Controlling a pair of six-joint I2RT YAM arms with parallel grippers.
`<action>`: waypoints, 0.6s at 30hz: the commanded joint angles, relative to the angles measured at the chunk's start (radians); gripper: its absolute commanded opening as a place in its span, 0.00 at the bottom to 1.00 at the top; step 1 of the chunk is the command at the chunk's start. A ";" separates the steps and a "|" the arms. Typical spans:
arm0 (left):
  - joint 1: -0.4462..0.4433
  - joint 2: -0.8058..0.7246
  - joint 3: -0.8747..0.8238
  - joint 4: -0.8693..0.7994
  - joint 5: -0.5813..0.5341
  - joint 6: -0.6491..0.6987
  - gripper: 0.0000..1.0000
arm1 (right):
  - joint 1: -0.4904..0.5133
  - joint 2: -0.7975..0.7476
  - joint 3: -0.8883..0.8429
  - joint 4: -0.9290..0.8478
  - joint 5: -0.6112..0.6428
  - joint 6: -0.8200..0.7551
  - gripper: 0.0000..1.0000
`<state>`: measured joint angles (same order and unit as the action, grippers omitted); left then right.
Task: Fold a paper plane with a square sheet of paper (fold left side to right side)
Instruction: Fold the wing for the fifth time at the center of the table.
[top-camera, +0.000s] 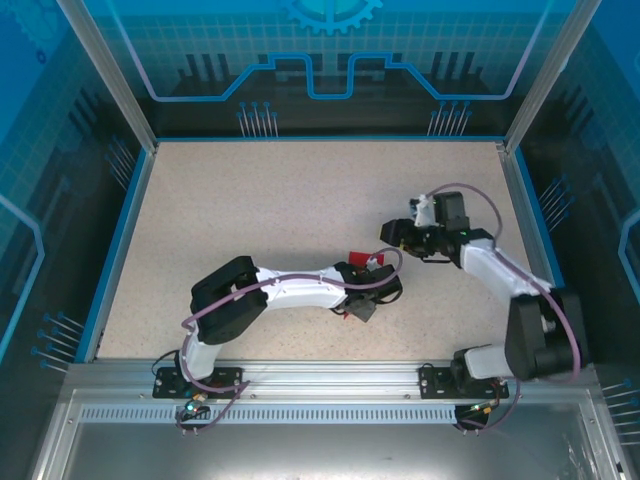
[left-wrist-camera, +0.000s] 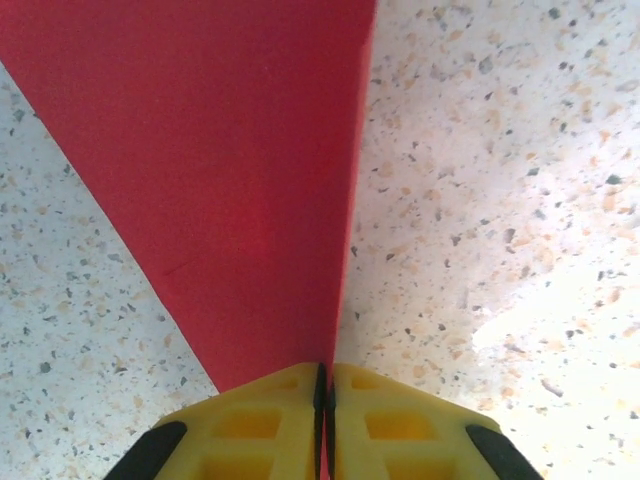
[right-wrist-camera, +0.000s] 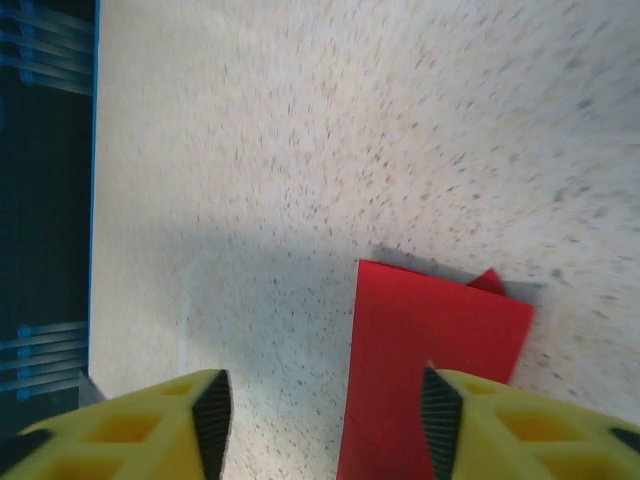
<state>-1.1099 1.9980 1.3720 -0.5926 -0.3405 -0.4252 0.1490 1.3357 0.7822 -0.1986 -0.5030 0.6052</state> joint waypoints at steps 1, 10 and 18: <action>0.023 -0.065 -0.010 0.042 0.084 -0.041 0.11 | -0.043 -0.119 -0.080 0.019 0.083 -0.002 0.66; 0.102 -0.135 -0.131 0.231 0.319 -0.109 0.11 | -0.067 -0.189 -0.175 -0.022 0.064 -0.088 0.73; 0.151 -0.150 -0.211 0.358 0.431 -0.168 0.09 | -0.037 -0.163 -0.229 0.005 0.052 -0.113 0.73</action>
<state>-0.9749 1.8874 1.1946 -0.3130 0.0036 -0.5472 0.0982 1.1656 0.5713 -0.2085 -0.4343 0.5228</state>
